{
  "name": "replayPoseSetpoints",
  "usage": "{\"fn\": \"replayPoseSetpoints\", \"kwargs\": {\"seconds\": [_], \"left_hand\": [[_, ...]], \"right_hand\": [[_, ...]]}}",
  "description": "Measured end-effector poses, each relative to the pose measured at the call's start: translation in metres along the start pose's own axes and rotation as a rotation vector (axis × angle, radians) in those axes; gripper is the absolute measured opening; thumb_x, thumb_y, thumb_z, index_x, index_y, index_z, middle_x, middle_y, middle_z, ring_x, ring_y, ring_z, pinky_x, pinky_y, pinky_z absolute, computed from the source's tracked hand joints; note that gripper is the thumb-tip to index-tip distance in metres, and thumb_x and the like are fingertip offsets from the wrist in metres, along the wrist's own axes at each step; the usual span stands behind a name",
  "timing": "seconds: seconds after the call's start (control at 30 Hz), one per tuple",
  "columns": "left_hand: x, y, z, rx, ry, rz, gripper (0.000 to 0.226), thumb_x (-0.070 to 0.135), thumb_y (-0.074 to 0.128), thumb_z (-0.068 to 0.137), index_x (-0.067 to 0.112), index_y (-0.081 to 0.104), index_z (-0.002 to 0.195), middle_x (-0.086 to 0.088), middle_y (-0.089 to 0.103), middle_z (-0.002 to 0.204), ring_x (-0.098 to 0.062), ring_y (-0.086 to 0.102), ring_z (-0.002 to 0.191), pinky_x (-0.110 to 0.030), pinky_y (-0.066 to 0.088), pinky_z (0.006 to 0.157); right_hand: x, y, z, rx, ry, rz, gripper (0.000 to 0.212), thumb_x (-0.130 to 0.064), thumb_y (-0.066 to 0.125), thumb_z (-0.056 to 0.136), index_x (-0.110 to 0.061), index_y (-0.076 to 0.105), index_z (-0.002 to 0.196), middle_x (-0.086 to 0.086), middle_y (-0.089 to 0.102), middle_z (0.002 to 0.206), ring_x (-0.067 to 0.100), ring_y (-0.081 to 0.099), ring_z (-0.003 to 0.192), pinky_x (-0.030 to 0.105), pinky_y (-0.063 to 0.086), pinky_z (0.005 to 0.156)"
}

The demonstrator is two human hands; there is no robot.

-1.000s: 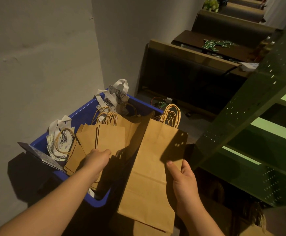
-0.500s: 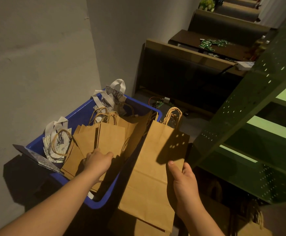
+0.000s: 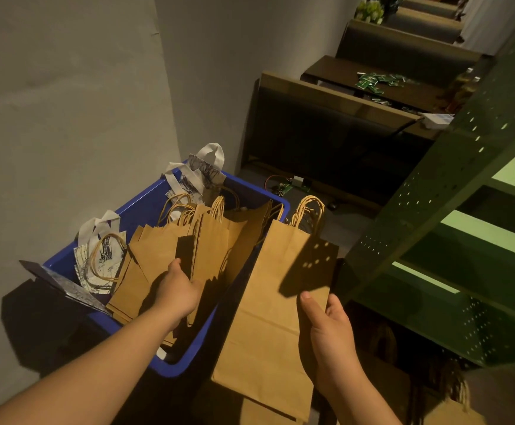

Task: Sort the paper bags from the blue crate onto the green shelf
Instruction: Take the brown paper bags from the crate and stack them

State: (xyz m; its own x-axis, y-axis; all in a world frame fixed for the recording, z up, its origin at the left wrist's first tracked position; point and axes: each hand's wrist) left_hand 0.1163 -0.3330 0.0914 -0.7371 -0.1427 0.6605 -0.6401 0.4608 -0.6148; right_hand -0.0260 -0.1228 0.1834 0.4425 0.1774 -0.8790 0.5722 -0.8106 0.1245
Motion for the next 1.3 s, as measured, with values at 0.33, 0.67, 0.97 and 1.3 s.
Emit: {"fn": "replayPoseSetpoints", "kwargs": {"seconds": [0.33, 0.67, 0.97, 1.3], "left_hand": [[0.018, -0.035, -0.026, 0.032, 0.168, 0.034, 0.050, 0.030, 0.052, 0.106, 0.018, 0.042, 0.154, -0.007, 0.056, 0.146, -0.024, 0.060, 0.121, -0.032, 0.049, 0.086], [0.052, -0.097, -0.091, 0.106, 0.288, -0.348, 0.014, 0.033, 0.058, 0.102, 0.037, 0.050, 0.112, 0.005, 0.069, 0.105, -0.014, 0.070, 0.092, -0.035, 0.055, 0.067], [0.050, -0.075, -0.131, -0.137, 0.224, -0.522, 0.067, 0.054, 0.059, 0.087, 0.041, 0.038, 0.149, 0.005, 0.058, 0.145, -0.023, 0.056, 0.134, -0.059, 0.048, 0.107], [0.056, -0.035, -0.142, -0.408, 0.092, -0.699, 0.068, 0.011, 0.046, 0.106, 0.023, 0.014, 0.164, -0.006, 0.037, 0.161, -0.024, 0.047, 0.132, -0.048, 0.041, 0.113]], "right_hand": [[-0.006, 0.001, -0.006, -0.076, -0.038, 0.043, 0.022, -0.020, 0.060, 0.099, -0.024, 0.064, 0.120, -0.006, 0.078, 0.099, 0.008, 0.075, 0.088, 0.029, 0.047, 0.079], [-0.024, 0.008, -0.015, -0.129, -0.133, 0.094, 0.024, -0.023, 0.061, 0.097, -0.030, 0.063, 0.119, -0.010, 0.078, 0.106, 0.007, 0.074, 0.096, 0.027, 0.048, 0.082], [-0.043, 0.003, -0.022, -0.183, -0.201, 0.104, 0.024, -0.023, 0.062, 0.094, -0.035, 0.060, 0.116, -0.016, 0.078, 0.099, 0.003, 0.074, 0.093, 0.022, 0.050, 0.079], [-0.043, -0.010, -0.027, -0.128, -0.217, 0.019, 0.026, -0.025, 0.060, 0.099, -0.031, 0.061, 0.123, -0.013, 0.077, 0.105, 0.005, 0.073, 0.095, 0.027, 0.050, 0.082]]}}
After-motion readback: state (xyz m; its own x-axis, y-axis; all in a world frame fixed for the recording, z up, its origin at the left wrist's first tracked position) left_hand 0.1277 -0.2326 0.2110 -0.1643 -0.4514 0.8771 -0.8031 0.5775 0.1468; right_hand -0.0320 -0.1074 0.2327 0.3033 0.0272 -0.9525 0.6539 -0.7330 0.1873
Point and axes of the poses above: each hand's wrist, its own z-axis towards the middle knuckle, its own y-axis out of the palm, x = y × z
